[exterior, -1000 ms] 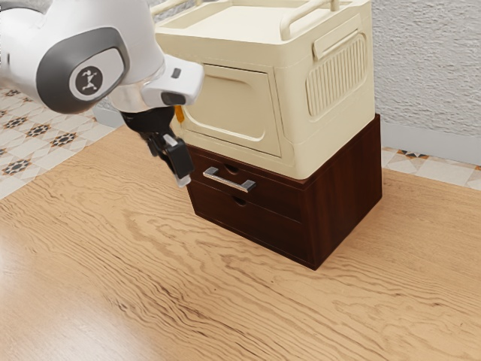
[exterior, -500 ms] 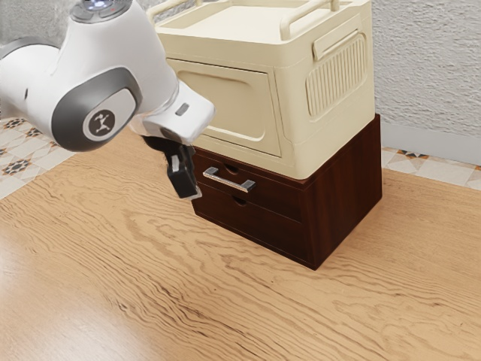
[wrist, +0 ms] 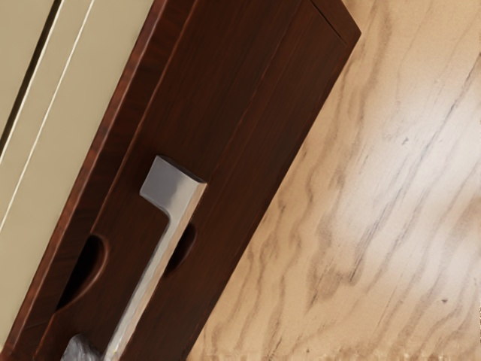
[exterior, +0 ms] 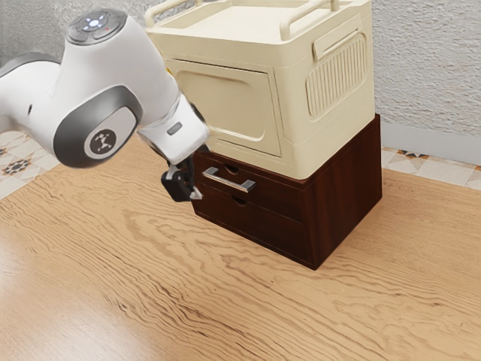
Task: Pull the drawer handle with one arm to open the drawer
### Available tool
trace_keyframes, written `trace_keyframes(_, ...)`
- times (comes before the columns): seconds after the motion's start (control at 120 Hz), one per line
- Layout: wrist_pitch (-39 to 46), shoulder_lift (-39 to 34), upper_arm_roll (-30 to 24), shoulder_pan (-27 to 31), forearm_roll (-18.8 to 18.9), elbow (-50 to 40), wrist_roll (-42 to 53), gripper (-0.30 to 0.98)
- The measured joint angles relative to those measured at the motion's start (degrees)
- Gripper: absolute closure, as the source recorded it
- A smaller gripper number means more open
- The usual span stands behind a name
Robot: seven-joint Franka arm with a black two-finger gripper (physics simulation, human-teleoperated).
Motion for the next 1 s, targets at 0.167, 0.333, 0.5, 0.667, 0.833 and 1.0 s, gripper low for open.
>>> trace_keyframes(0.167,1.28,-0.24,0.27,-1.72,0.29,-1.47,3.53,0.0)
trace_keyframes(0.333,2.63,0.25,1.37,-1.84,0.28,-1.77,5.19,0.0)
trace_keyframes(0.5,3.68,0.54,1.54,-3.13,1.11,-2.7,6.32,0.0)
trace_keyframes(0.667,5.23,1.35,2.25,-3.4,1.8,-2.63,7.33,0.0)
trace_keyframes(0.833,6.58,1.86,2.99,-3.32,2.09,-4.28,8.09,0.0)
trace_keyframes(1.0,8.51,1.67,3.04,-3.35,2.17,-5.86,8.67,0.0)
